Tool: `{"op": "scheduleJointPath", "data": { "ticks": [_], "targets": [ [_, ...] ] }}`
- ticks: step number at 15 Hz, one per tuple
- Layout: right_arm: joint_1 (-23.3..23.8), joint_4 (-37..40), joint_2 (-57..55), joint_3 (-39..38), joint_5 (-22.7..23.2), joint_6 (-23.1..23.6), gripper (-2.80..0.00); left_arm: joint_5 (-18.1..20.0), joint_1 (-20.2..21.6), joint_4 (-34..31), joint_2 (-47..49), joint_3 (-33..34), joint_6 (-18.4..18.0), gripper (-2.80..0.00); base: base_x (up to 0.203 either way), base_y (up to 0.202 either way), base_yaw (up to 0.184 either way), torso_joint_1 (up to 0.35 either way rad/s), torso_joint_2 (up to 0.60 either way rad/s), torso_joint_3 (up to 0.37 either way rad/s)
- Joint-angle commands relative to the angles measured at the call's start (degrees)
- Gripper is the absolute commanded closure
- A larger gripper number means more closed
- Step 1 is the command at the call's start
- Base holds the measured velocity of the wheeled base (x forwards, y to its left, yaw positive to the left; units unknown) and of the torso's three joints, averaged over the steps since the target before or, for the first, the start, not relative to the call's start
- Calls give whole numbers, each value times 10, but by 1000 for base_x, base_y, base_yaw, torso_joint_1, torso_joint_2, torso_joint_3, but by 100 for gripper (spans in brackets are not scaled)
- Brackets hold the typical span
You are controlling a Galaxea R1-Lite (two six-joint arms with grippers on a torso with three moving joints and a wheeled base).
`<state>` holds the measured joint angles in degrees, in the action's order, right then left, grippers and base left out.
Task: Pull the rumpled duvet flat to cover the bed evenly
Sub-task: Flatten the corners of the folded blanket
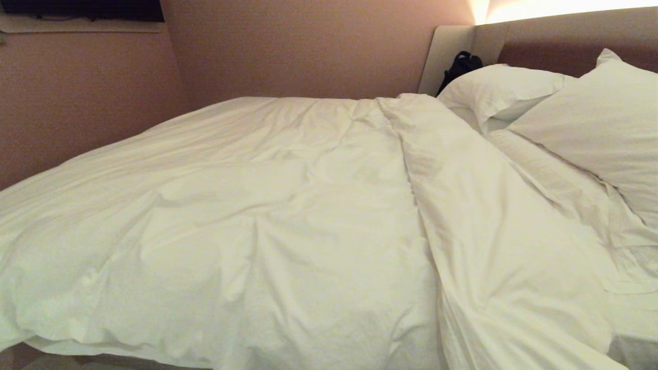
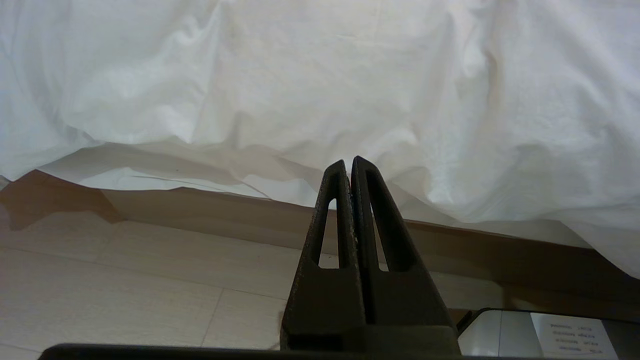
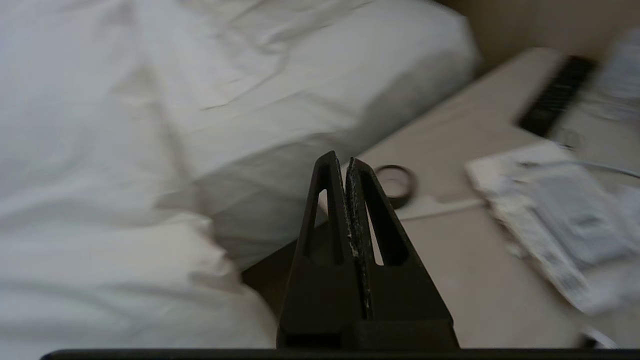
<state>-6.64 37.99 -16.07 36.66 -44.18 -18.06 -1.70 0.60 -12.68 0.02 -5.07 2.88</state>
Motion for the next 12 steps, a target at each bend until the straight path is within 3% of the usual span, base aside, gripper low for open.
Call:
{"op": "scheduleJointPath", "data": {
  "ticks": [1,3,6,7,12],
  "targets": [
    [26,6,1,-3,32,36,0,0,0,-1,0,1,-1,0,0,0,0,0,0,0],
    [41,7,34,-13,95,37,0,0,0,-1,0,1,-2,0,0,0,0,0,0,0],
    [58,2,145,-30,278,68,0,-1,0,-1,0,1,0,0,0,0,0,0,0,0],
    [61,-7,160,-39,316,75,0,0,0,-1,0,1,0,0,0,0,0,0,0,0],
    [64,-234,160,-114,339,124,0,0,0,-1,0,1,-2,0,0,0,0,0,0,0]
  ]
}}
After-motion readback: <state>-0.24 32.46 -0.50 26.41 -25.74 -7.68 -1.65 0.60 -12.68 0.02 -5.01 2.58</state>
